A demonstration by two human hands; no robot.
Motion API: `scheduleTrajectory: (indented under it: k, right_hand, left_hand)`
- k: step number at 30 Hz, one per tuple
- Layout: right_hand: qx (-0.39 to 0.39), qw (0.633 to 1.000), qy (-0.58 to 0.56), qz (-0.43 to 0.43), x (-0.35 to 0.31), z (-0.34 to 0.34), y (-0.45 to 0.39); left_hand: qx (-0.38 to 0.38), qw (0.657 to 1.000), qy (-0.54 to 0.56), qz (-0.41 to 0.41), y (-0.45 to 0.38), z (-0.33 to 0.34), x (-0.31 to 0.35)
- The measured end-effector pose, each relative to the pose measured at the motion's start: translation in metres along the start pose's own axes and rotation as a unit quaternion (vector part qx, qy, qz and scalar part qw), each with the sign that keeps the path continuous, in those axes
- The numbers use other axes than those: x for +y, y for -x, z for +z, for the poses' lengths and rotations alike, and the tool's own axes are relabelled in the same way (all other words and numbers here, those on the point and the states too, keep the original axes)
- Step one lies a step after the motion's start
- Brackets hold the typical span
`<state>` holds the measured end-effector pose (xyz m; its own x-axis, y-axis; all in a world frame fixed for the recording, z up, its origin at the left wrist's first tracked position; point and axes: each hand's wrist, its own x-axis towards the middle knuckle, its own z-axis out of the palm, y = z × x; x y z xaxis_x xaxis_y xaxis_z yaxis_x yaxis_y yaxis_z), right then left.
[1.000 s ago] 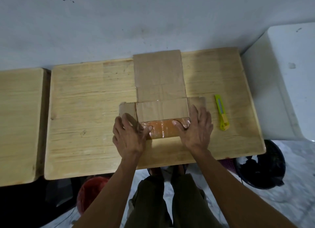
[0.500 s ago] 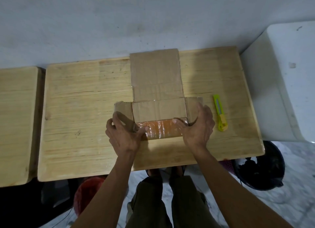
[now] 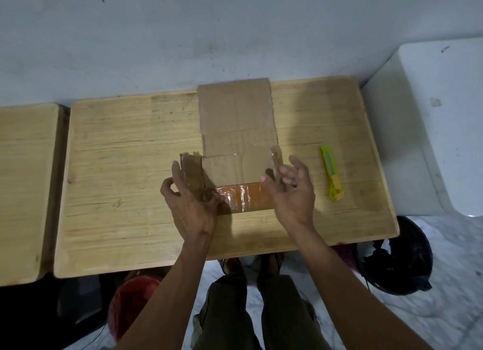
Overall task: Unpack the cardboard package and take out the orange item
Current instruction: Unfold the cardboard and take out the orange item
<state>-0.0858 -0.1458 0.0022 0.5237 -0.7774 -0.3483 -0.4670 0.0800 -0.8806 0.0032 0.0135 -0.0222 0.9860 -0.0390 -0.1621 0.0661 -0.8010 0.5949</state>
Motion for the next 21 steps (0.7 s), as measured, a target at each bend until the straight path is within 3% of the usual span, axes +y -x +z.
scheduleTrajectory:
  k: [5,12,21]
  right_hand:
    - [-0.047,0.998,0.048,-0.019,0.009,0.010,0.006]
    - [-0.058,0.998,0.017,0.008,0.010,0.011,-0.007]
    - [-0.050,0.995,-0.057,0.062,0.001,0.025,-0.034]
  left_hand:
    - [-0.014,1.000,-0.013,0.009,0.004,-0.002,0.005]
    - [-0.031,0.997,0.062,0.037,0.017,0.010,0.018]
    - [0.041,0.987,0.154,-0.020,-0.008,0.022,0.020]
